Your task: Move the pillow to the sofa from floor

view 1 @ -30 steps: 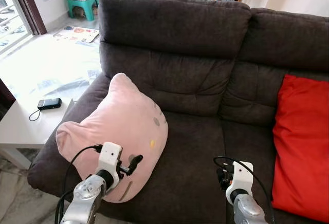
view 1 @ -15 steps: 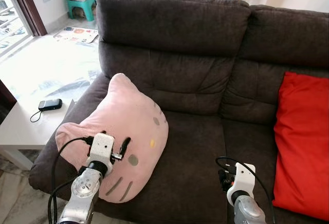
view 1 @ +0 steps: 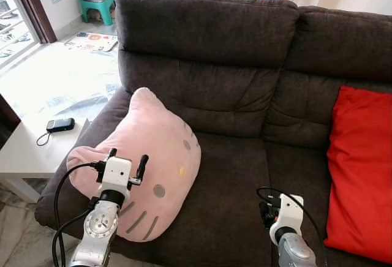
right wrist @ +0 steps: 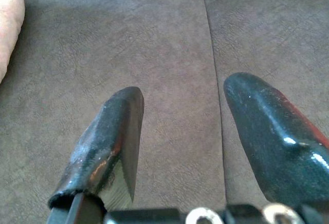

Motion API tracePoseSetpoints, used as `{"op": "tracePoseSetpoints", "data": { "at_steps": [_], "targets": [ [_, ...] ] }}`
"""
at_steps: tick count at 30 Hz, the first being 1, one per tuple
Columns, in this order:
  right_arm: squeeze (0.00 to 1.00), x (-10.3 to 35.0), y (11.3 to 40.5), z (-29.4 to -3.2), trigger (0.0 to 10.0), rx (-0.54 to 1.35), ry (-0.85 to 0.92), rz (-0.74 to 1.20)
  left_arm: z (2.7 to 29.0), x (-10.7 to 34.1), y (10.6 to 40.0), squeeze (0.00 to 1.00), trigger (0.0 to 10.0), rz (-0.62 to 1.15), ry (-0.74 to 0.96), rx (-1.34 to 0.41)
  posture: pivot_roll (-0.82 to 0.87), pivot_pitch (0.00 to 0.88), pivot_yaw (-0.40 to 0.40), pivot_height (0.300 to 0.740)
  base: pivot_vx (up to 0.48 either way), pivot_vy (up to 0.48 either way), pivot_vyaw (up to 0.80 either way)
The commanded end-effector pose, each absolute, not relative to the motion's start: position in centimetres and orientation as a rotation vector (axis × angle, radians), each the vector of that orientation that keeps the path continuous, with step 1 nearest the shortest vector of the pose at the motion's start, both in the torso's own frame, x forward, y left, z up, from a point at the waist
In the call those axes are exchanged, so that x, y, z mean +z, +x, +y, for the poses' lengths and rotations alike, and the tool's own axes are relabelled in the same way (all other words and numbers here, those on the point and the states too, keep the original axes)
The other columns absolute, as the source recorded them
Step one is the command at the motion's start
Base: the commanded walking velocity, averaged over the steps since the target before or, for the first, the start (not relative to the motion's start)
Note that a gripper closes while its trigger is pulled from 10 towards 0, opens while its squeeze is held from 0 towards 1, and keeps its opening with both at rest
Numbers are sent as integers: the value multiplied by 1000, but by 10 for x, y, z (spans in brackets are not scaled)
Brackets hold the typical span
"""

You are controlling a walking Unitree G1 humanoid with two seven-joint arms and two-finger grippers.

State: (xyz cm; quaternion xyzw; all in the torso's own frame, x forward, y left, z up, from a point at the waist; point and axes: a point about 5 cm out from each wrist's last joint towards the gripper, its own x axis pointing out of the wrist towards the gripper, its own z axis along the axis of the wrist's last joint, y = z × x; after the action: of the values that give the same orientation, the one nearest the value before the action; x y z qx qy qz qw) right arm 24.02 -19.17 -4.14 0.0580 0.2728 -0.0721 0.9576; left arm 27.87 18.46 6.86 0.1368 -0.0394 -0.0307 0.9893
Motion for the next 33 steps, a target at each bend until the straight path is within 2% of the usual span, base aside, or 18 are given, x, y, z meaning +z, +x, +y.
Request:
{"op": "tracePoseSetpoints", "data": {
  "at_steps": [1, 26, 33],
  "targets": [
    [0, -43, 237, -192, 10000, -146, 118, 552, 183, 68, 279, 0, 10000, -82, 298, -75, 67, 10, -26, 740, 0, 0, 0],
    [0, -46, 234, -188, 10000, -112, 94, 571, 189, 64, 279, 0, 10000, -74, 326, -67, 63, 0, -27, 740, 0, 0, 0],
    [0, -45, 235, -188, 10000, -110, 91, 571, 188, 64, 279, 0, 10000, -78, 325, -68, 64, 0, -30, 740, -289, 0, 0]
  ]
}}
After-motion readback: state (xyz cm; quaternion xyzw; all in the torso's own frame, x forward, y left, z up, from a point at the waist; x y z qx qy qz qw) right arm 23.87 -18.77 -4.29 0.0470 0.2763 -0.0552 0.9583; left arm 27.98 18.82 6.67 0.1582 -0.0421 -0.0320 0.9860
